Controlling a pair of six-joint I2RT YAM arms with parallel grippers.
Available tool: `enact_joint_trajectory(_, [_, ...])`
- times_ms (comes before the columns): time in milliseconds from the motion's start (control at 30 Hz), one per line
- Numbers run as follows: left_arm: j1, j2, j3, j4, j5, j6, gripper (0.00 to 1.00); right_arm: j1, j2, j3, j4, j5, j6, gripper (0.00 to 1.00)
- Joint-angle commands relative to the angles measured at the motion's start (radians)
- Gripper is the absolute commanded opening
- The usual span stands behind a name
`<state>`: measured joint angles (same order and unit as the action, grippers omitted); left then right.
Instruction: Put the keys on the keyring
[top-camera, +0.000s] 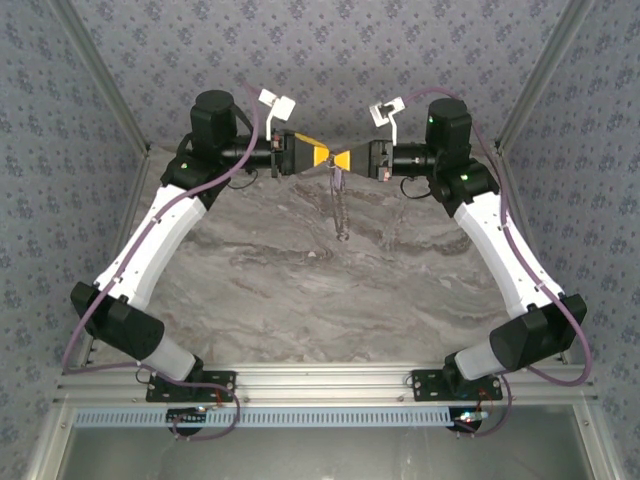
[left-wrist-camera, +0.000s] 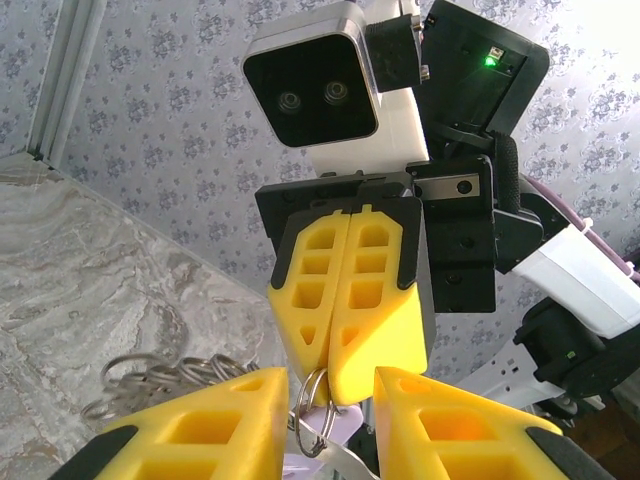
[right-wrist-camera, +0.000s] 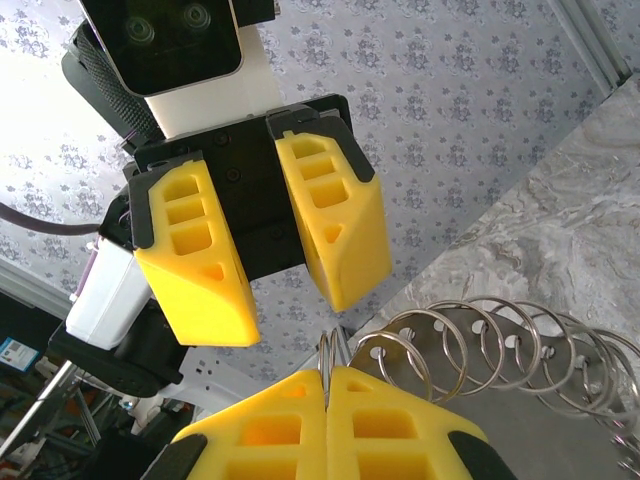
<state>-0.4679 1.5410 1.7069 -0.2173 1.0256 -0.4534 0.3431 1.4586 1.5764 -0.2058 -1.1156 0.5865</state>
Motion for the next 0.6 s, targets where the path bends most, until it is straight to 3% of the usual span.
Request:
enact_joint_trajectory(0, [-0.013, 0.002, 0.023, -0.007, 0.026, 0.019, 0.28, 0.005, -0.003, 0.033, 0.041, -0.023, 0.007, 0.00])
enact_joint_trajectory(567, [-0.033, 0.004, -0.007, -0.004, 0.027, 0.024, 0.29, 0.008, -0.014, 0.016, 0.057, -0.016, 0.011, 0.00])
